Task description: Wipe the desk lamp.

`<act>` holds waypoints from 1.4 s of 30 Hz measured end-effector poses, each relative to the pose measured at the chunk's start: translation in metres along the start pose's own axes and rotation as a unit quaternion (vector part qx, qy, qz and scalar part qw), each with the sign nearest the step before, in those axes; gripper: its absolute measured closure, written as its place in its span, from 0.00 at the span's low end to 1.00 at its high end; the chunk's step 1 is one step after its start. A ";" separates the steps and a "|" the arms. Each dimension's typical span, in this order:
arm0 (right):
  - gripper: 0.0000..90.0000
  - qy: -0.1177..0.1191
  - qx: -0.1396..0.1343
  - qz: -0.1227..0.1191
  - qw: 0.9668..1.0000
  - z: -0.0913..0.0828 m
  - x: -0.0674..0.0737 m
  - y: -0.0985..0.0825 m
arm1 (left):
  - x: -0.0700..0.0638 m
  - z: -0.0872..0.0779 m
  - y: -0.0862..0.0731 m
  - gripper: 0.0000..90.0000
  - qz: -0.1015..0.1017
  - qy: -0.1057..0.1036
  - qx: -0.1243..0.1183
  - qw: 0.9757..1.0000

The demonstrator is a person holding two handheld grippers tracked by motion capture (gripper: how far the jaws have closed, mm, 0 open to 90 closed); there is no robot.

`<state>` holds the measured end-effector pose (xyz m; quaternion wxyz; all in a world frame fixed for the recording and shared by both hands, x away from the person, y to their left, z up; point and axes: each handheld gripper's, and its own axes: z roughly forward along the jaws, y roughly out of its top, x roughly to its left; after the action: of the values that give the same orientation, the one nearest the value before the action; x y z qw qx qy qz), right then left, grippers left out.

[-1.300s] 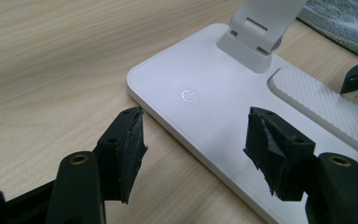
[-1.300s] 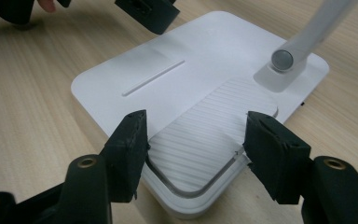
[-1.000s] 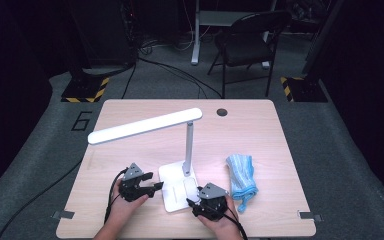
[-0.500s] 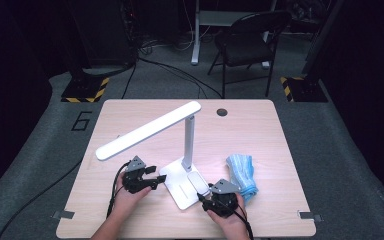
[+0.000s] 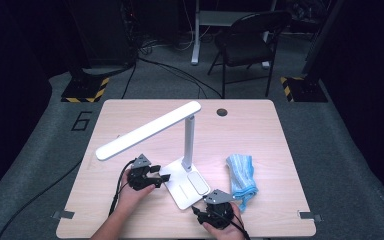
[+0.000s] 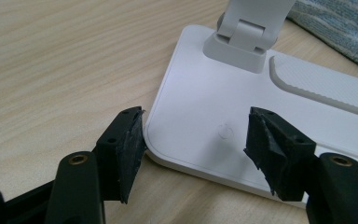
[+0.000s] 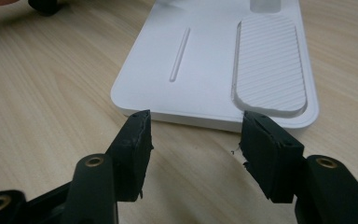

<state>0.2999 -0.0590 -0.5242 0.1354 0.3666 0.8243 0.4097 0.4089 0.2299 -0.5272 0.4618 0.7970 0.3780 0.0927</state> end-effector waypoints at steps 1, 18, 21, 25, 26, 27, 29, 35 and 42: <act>0.48 0.000 -0.001 0.002 1.000 0.001 0.000 -0.001 | 0.000 0.001 0.001 0.41 0.002 0.001 0.005 1.000; 0.41 -0.019 -0.017 0.009 1.000 0.007 -0.023 0.005 | -0.005 -0.003 -0.003 0.44 0.005 0.007 0.025 1.000; 0.39 -0.005 -0.023 0.028 0.999 0.009 -0.036 0.009 | -0.008 -0.006 -0.006 0.44 0.001 0.011 0.023 1.000; 0.38 -0.006 -0.029 0.038 0.999 0.010 -0.047 0.010 | -0.012 -0.008 -0.009 0.46 0.003 0.001 0.029 1.000; 0.39 -0.007 -0.027 0.043 0.999 0.010 -0.048 0.010 | -0.015 -0.008 -0.010 0.46 0.014 -0.003 0.034 0.999; 0.39 -0.005 -0.023 0.045 0.999 0.009 -0.048 0.010 | -0.015 -0.008 -0.010 0.46 0.014 -0.003 0.034 0.999; 0.39 -0.004 -0.021 0.039 0.999 0.008 -0.045 0.009 | -0.020 -0.006 -0.010 0.46 0.018 -0.006 0.034 0.999; 0.39 -0.025 0.001 -0.006 1.000 0.004 -0.024 0.005 | -0.026 -0.009 -0.012 0.46 0.020 -0.011 0.044 0.999; 0.40 -0.049 0.006 -0.013 0.999 0.005 -0.029 0.004 | -0.034 -0.012 -0.013 0.46 0.022 -0.020 0.041 0.999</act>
<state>0.3251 -0.0755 -0.5264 0.1785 0.3765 0.8237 0.3846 0.3721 0.2183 -0.5241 0.4346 0.8250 0.3541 0.0711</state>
